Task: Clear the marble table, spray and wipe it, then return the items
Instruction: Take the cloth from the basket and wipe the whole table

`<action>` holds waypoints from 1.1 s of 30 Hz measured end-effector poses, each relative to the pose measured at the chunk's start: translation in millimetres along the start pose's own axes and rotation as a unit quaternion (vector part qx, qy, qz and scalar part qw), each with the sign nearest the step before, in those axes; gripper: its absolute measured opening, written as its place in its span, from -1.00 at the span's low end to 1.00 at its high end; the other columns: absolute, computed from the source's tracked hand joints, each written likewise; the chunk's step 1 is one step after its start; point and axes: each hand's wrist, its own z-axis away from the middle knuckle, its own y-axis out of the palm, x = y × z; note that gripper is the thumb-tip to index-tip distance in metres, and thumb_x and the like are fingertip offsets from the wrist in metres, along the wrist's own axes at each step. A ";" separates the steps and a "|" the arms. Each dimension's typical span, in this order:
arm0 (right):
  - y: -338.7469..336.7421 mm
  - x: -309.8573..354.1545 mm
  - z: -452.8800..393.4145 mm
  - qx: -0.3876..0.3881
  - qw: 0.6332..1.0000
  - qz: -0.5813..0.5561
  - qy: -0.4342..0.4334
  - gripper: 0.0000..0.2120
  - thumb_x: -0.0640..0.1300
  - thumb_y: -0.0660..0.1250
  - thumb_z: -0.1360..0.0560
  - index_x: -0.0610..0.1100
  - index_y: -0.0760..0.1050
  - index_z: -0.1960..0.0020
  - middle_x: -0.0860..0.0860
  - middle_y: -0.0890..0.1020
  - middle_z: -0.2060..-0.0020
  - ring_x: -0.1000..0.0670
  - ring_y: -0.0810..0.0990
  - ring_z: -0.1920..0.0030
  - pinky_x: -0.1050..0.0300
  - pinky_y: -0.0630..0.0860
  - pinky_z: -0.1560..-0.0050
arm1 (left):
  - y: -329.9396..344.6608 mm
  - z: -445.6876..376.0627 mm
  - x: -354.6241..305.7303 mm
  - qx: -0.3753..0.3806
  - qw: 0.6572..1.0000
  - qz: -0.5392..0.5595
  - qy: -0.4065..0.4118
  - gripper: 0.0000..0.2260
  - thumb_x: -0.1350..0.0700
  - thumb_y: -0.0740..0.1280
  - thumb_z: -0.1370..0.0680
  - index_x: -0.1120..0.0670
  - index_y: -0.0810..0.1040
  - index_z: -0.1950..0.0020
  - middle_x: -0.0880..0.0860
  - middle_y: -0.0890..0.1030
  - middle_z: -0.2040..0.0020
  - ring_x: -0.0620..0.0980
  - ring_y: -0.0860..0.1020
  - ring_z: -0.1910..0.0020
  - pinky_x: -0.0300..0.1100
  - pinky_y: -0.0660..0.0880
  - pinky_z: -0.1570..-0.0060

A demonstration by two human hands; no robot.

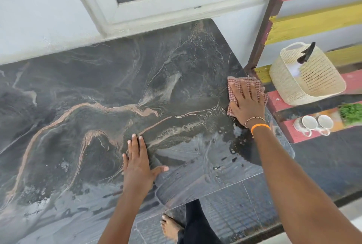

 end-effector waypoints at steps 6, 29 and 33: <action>14.7 24.7 44.4 -0.009 0.994 -0.040 0.102 -0.42 0.07 0.00 -0.56 0.07 -0.11 -0.52 -0.07 -0.05 -0.54 -0.23 -0.13 -0.52 -0.30 -0.14 -0.47 | -0.6 -1.4 0.3 -0.006 1.000 0.007 0.001 0.04 -0.33 0.24 -0.34 0.13 -0.35 -0.48 0.07 -0.36 -0.51 0.06 -0.33 -0.49 0.00 -0.22 -0.46; 45.0 186.5 115.7 -0.017 0.912 0.058 -0.406 -0.45 0.14 -0.05 -0.54 0.02 0.06 -0.49 0.03 0.30 -0.46 -0.12 0.25 -0.46 -0.11 -0.02 -0.42 | -22.3 44.9 110.2 -0.061 0.987 0.078 -0.123 0.04 -0.23 0.37 -0.36 0.18 -0.25 -0.50 0.10 -0.23 -0.54 0.09 -0.21 -0.52 0.05 -0.18 -0.47; 40.3 173.1 106.2 0.004 0.965 0.021 -0.261 -0.35 0.20 -0.22 -0.48 -0.01 -0.02 -0.52 0.06 0.09 -0.52 -0.08 0.02 -0.53 -0.05 -0.12 -0.47 | -21.1 44.8 111.1 -0.057 0.987 0.077 -0.126 0.06 -0.25 0.37 -0.34 0.17 -0.26 -0.50 0.08 -0.23 -0.54 0.08 -0.22 -0.52 0.04 -0.17 -0.47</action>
